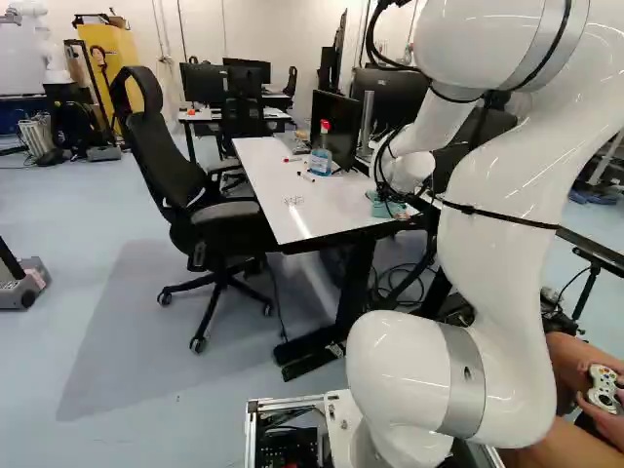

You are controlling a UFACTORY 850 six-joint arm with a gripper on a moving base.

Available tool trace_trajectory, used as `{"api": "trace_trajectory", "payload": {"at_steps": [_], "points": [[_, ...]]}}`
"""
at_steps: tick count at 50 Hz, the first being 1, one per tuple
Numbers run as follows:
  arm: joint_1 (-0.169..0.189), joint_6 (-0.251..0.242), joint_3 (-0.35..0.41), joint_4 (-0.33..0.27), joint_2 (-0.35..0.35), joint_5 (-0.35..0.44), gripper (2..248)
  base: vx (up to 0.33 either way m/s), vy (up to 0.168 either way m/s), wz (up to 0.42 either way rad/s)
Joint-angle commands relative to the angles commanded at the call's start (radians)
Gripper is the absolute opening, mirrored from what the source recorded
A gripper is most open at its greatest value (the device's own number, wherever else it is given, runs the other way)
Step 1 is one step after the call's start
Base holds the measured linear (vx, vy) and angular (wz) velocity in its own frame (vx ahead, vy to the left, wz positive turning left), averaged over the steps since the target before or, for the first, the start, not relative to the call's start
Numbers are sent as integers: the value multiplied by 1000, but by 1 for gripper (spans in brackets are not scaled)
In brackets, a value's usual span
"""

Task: Clean the table with the green towel

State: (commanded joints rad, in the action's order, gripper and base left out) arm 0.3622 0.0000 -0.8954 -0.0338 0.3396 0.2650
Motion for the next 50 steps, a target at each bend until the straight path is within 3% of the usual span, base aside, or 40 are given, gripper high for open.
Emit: {"api": "trace_trajectory", "payload": {"at_steps": [22,50], "points": [[-16,0,-15,0,-31,0,53,0,0,0],[-90,0,-36,0,-74,0,53,0,0,0]]}}
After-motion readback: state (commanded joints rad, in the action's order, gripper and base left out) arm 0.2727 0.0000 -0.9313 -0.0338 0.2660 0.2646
